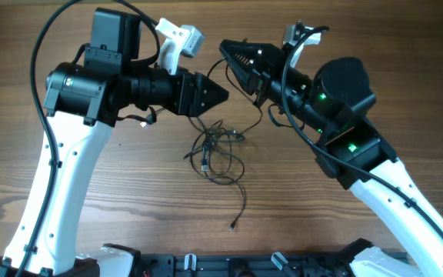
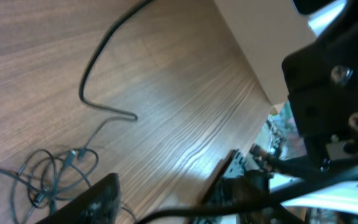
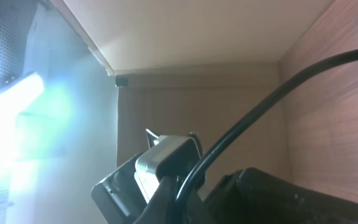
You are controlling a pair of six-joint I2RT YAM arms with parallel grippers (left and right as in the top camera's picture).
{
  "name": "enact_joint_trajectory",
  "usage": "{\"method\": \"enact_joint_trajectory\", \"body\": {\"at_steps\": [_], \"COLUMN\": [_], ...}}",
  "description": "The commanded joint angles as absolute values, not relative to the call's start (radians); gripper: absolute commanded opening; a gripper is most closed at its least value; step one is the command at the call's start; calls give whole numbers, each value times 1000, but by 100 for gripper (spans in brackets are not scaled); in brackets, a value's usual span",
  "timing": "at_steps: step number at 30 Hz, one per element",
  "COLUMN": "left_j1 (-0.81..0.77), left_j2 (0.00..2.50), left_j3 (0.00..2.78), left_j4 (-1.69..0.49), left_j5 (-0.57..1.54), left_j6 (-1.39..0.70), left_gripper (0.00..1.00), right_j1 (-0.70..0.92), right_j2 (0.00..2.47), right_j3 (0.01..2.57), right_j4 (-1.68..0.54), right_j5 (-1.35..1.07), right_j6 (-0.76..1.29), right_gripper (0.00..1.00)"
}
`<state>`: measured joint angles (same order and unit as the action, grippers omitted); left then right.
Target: Untangle cables
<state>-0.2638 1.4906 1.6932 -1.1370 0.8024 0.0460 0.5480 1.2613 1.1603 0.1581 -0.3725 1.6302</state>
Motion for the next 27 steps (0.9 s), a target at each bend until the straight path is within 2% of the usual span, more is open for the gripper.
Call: {"method": "enact_joint_trajectory", "body": {"at_steps": [1, 2, 8, 9, 11, 15, 16, 17, 19, 21, 22, 23, 27], "left_j1": [-266, -266, -266, -266, -266, -260, -257, -254, -254, -254, -254, -254, -255], "left_j2": [1470, 1470, 1470, 1470, 1470, 1462, 1458, 1456, 1455, 1455, 1455, 1455, 1455], "left_j3": [1702, 1702, 1702, 1702, 1702, 1702, 1702, 1702, 1702, 1702, 1702, 1702, 1702], "left_j4": [-1121, -1114, -1105, -1097, -1051, -932, -921, -915, -912, -908, -900, -892, -883], "left_j5": [822, 822, 822, 822, 822, 822, 822, 822, 823, 823, 823, 830, 883], "left_j6": [75, 73, 71, 71, 12, -120, -144, -152, -154, -154, -154, -154, -135], "left_gripper": [36, 31, 32, 25, 4, 4, 40, 64, 69, 69, 66, 58, 49], "right_j1": [545, 545, 511, 511, 511, 510, 510, 510, 510, 510, 510, 510, 510], "right_j2": [1248, 1248, 1253, 1253, 1253, 1253, 1253, 1253, 1253, 1253, 1253, 1253, 1253], "right_j3": [1172, 1172, 1172, 1172, 1172, 1172, 1172, 1172, 1172, 1172, 1172, 1172, 1172], "right_j4": [167, 166, 163, 163, 128, 56, 58, 61, 59, 59, 59, 58, 59], "right_j5": [-426, -424, -440, -444, -450, -435, -435, -435, -443, -441, -439, -443, -459], "right_j6": [1655, 1650, 1650, 1649, 1633, 1545, 1545, 1546, 1548, 1548, 1547, 1547, 1549], "right_gripper": [4, 5, 4, 5, 4, 5, 4, 5, 5, 4, 4, 5, 5]}}
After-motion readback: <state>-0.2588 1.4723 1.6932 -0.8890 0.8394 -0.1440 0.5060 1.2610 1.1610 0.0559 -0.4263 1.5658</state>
